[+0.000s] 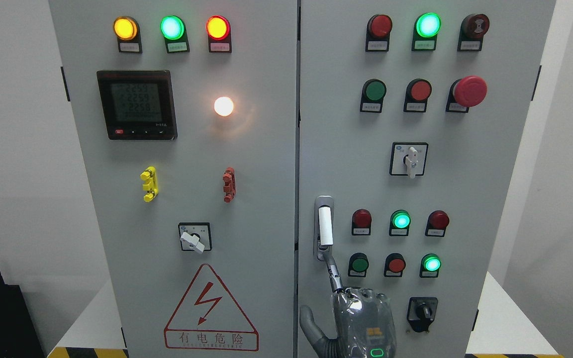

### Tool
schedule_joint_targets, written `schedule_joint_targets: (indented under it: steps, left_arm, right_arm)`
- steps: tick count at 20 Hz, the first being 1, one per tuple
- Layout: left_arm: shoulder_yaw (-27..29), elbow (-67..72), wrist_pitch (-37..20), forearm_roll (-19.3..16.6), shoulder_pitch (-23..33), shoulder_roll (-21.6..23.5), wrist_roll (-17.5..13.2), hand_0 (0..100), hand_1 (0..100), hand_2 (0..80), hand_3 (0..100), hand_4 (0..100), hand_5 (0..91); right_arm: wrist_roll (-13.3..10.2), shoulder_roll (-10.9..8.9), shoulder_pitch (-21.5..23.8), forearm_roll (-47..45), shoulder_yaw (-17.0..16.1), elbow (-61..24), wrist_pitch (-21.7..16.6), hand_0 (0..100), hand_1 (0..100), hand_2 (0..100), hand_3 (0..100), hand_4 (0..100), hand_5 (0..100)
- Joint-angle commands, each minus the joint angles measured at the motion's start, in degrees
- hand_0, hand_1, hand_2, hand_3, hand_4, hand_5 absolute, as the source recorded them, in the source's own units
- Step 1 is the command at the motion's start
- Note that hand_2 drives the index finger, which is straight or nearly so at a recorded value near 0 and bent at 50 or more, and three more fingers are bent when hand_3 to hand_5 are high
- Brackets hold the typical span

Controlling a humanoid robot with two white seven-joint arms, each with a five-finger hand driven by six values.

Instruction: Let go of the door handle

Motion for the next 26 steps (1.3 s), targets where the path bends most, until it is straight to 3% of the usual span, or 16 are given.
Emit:
schedule_joint_targets:
  steps: [1, 2, 4, 8, 12, 14, 15, 17, 26]
  left_arm:
    - [-0.7, -0.9, 0.0, 0.0, 0.0, 0.0, 0.0, 12, 39, 0.0, 0, 0, 0.0]
    - [-0.7, -0.9, 0.0, 0.0, 0.0, 0.0, 0.0, 12, 39, 0.0, 0, 0, 0.0]
    - [-0.7, -0.9, 0.0, 0.0, 0.0, 0.0, 0.0, 12, 39, 0.0, 0, 0, 0.0]
    - [-0.7, -0.9, 0.0, 0.0, 0.0, 0.0, 0.0, 12, 39, 0.0, 0, 0, 0.0]
    - [-0.7, -0.9, 0.0, 0.0, 0.0, 0.0, 0.0, 12, 39, 0.0, 0, 0, 0.0]
    - [-0.7, -0.9, 0.0, 0.0, 0.0, 0.0, 0.0, 12, 39, 0.0, 0, 0, 0.0]
    - [-0.7, -0.9, 0.0, 0.0, 0.0, 0.0, 0.0, 12, 39, 0.0, 0, 0, 0.0]
    - [-0.7, -0.9, 0.0, 0.0, 0.0, 0.0, 0.0, 12, 39, 0.0, 0, 0, 0.0]
    - [-0.7, -0.9, 0.0, 0.0, 0.0, 0.0, 0.0, 12, 39, 0.0, 0, 0, 0.0]
  right_arm:
    - [-1.4, 0.08, 0.8, -0.1, -0.2, -1.6, -1.1, 39, 38, 21, 100, 100, 97]
    - [-2.3, 0.08, 0.9, -0.1, -0.3, -1.6, -1.8, 39, 38, 23, 100, 100, 97]
    - [-3.8, 0.17, 1.3, -0.3, -1.0, -1.6, -2.8, 40, 38, 39, 100, 99, 95]
    - [-4.3, 0.26, 1.8, -0.8, -1.4, -1.6, -2.8, 41, 40, 52, 100, 91, 93]
    - [-4.2, 0.26, 1.7, -0.9, -3.0, -1.6, -2.8, 49, 40, 74, 100, 88, 92]
    - [-4.1, 0.26, 1.4, -1.1, -3.6, -1.7, -2.8, 51, 38, 81, 100, 91, 92]
    - [-4.0, 0.26, 1.1, -1.7, -3.7, -1.7, -2.8, 50, 37, 87, 100, 98, 93]
    - [-3.8, 0.26, -0.3, -2.8, -3.7, -1.6, -2.8, 43, 39, 93, 100, 100, 94]
    - [-3.4, 0.26, -4.0, -2.9, -3.7, -1.4, -2.6, 32, 43, 100, 100, 100, 95]
